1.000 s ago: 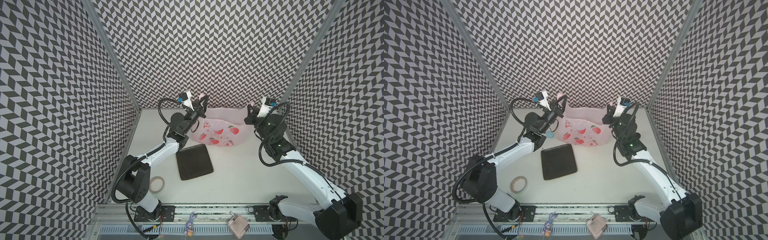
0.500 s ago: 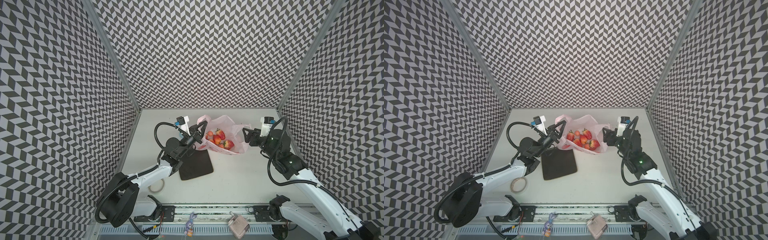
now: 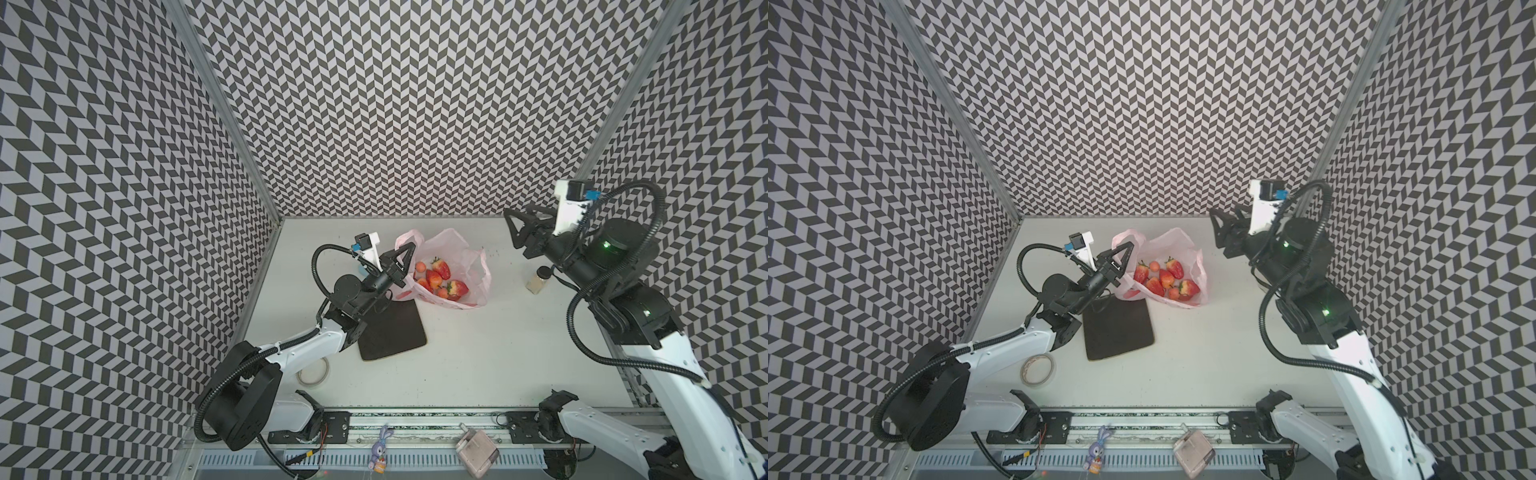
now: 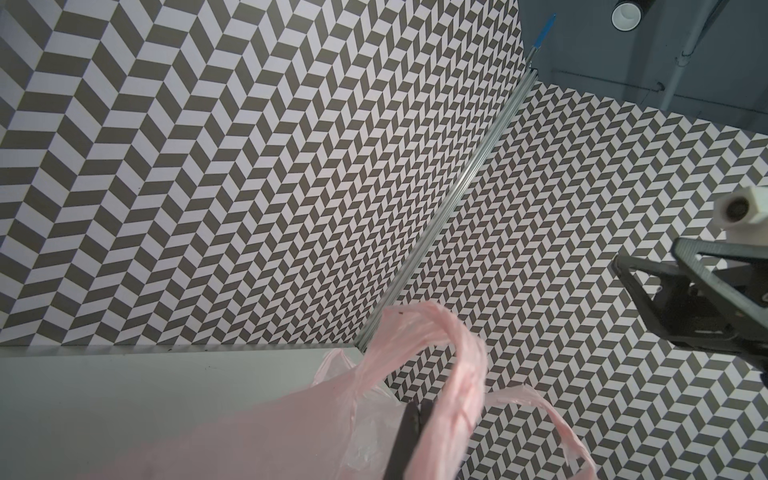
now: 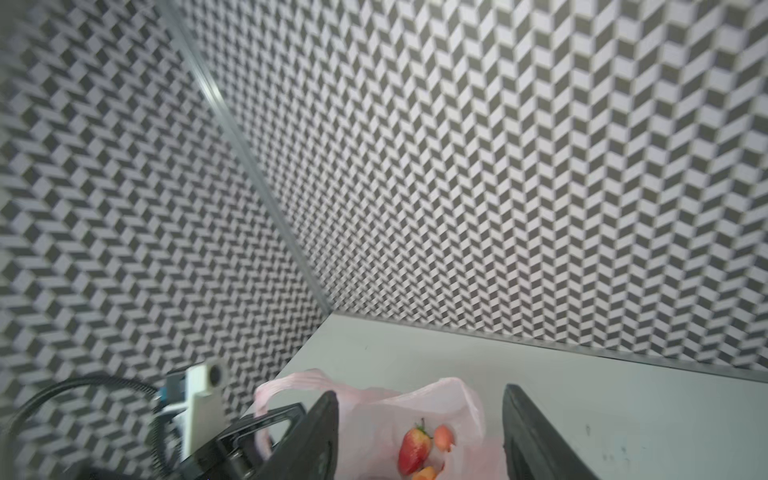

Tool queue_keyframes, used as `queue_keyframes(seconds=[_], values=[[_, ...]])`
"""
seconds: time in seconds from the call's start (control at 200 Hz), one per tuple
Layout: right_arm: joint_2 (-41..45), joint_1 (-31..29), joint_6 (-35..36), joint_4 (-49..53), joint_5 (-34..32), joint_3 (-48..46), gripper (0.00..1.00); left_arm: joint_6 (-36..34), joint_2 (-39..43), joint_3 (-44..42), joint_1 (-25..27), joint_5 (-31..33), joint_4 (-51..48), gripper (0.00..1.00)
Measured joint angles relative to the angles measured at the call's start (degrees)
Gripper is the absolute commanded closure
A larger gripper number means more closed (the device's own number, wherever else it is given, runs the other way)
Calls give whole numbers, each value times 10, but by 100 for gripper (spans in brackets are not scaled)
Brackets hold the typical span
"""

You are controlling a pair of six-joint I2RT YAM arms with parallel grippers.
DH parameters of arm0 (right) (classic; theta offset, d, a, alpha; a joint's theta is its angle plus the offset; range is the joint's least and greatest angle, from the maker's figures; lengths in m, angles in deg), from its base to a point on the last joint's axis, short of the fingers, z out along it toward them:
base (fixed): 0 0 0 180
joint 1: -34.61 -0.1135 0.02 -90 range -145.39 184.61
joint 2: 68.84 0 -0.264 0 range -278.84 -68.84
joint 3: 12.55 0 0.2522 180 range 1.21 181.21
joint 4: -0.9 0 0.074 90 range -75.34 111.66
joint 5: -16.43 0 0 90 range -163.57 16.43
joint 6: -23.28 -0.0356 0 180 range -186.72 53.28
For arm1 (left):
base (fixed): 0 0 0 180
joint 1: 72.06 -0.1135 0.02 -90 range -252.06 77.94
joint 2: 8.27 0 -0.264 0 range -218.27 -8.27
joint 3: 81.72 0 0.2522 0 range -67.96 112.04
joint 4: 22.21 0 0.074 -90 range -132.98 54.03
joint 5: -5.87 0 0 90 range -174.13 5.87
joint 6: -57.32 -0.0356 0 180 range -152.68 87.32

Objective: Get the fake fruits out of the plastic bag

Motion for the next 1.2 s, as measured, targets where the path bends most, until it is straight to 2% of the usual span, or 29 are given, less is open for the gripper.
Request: queue_keyframes(seconds=[0.1, 0.2, 0.361, 0.551, 0.696, 0.901, 1.057, 1.202], values=[[-69, -84, 23, -3, 8, 10, 42, -1, 2, 0, 0, 0, -4, 100], [-140, -125, 24, -2, 9, -9, 47, -1, 8, 0, 0, 3, -12, 100], [-217, -127, 2, 4, -10, -61, 59, -1, 28, -4, 0, 19, -31, 100], [-267, -117, -54, -11, -72, -111, 61, -1, 57, -26, 1, 43, -64, 100], [-278, -100, -102, -49, -92, -186, 55, -24, 92, -49, 21, 64, -121, 100], [-280, -95, -165, -85, -81, -305, 42, -56, 146, -99, 52, 82, -198, 100], [-290, -91, -204, -114, -70, -316, 35, -66, 176, -129, 54, 86, -249, 100], [-307, -75, -240, -150, -65, -293, 34, -76, 189, -132, 54, 87, -271, 100]])
